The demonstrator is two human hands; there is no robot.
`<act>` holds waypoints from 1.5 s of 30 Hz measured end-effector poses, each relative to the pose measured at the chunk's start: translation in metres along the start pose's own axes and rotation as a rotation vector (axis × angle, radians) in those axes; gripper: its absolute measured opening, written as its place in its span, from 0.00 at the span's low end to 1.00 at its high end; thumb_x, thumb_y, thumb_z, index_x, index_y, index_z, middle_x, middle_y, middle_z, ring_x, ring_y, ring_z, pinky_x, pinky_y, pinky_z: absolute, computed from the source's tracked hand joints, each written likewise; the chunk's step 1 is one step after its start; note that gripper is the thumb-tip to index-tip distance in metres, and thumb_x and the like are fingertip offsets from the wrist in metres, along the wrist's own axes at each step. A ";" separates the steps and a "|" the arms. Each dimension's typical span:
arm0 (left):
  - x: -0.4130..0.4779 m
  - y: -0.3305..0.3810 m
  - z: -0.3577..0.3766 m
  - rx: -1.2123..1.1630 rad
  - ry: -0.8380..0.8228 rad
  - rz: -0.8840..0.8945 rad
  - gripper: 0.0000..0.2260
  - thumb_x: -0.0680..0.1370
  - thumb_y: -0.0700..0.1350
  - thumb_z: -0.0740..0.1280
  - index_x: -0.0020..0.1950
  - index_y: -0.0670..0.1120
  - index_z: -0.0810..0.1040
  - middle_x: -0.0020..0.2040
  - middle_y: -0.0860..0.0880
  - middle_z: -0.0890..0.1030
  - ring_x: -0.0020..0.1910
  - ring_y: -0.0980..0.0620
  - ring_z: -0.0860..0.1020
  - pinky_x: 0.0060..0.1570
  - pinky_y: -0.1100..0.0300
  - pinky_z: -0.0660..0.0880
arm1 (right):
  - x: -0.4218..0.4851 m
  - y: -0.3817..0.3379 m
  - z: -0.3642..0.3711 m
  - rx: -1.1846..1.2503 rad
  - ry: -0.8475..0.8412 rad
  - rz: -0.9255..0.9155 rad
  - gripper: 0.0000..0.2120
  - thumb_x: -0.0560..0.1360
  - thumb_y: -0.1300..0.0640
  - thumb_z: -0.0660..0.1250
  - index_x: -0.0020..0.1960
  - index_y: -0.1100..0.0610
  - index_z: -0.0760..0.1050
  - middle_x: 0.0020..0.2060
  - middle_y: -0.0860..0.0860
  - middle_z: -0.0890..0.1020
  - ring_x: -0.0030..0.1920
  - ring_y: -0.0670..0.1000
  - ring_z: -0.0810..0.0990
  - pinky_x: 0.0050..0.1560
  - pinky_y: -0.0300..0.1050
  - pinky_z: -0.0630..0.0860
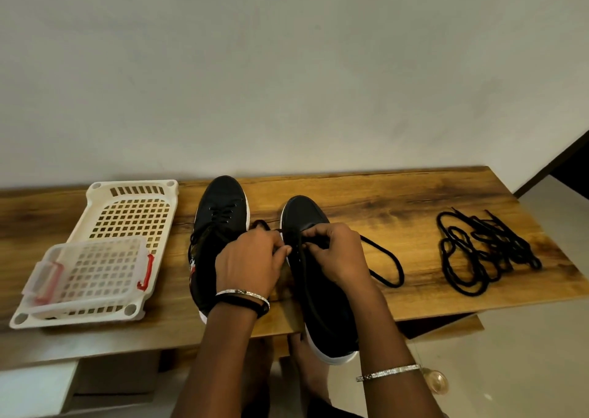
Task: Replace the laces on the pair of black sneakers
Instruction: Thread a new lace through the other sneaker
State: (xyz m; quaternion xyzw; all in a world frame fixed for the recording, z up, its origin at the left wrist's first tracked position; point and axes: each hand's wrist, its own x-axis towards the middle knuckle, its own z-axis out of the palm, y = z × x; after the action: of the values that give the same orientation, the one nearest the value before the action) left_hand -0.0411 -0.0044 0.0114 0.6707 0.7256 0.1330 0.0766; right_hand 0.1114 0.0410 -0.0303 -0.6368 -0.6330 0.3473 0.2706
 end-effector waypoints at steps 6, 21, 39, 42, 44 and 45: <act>0.006 0.006 -0.005 -1.050 0.111 -0.193 0.12 0.83 0.44 0.61 0.40 0.47 0.77 0.41 0.53 0.76 0.38 0.62 0.76 0.41 0.67 0.70 | 0.001 0.000 0.001 -0.044 -0.007 0.004 0.11 0.75 0.61 0.74 0.54 0.48 0.85 0.53 0.45 0.85 0.56 0.46 0.82 0.60 0.47 0.79; -0.002 0.009 -0.001 -0.069 -0.028 -0.060 0.08 0.80 0.56 0.64 0.57 0.58 0.80 0.50 0.53 0.81 0.48 0.48 0.81 0.37 0.58 0.70 | -0.002 -0.005 0.000 -0.106 -0.003 -0.004 0.12 0.75 0.62 0.73 0.55 0.49 0.85 0.53 0.46 0.85 0.56 0.48 0.82 0.60 0.52 0.79; 0.001 -0.009 -0.011 -0.659 0.232 -0.072 0.07 0.76 0.52 0.70 0.43 0.52 0.74 0.31 0.57 0.75 0.28 0.59 0.73 0.29 0.68 0.69 | -0.005 -0.010 -0.005 -0.158 0.009 0.035 0.10 0.74 0.57 0.74 0.52 0.43 0.83 0.52 0.40 0.85 0.58 0.47 0.80 0.62 0.50 0.66; -0.001 -0.002 -0.006 -0.224 -0.001 -0.033 0.12 0.76 0.57 0.70 0.59 0.62 0.75 0.41 0.56 0.79 0.39 0.54 0.80 0.34 0.61 0.74 | -0.007 -0.014 -0.007 -0.216 0.046 0.037 0.10 0.73 0.54 0.75 0.50 0.41 0.80 0.53 0.40 0.82 0.62 0.48 0.75 0.57 0.49 0.61; -0.001 0.003 -0.003 -0.097 -0.045 -0.026 0.09 0.78 0.56 0.67 0.58 0.61 0.77 0.48 0.54 0.81 0.45 0.50 0.81 0.37 0.59 0.73 | -0.008 -0.016 -0.007 -0.256 0.069 0.058 0.12 0.72 0.52 0.75 0.51 0.40 0.78 0.57 0.41 0.78 0.65 0.50 0.70 0.60 0.52 0.62; -0.001 0.004 0.000 -0.094 -0.047 -0.022 0.06 0.79 0.56 0.65 0.55 0.59 0.78 0.49 0.54 0.80 0.46 0.50 0.80 0.38 0.59 0.73 | -0.008 -0.016 -0.008 -0.268 0.072 0.071 0.13 0.72 0.52 0.76 0.52 0.40 0.77 0.59 0.43 0.76 0.66 0.50 0.68 0.61 0.53 0.63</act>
State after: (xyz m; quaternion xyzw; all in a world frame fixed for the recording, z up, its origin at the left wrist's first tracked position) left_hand -0.0374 -0.0049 0.0124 0.6612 0.7241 0.1503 0.1262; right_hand 0.1077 0.0348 -0.0121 -0.7013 -0.6406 0.2462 0.1931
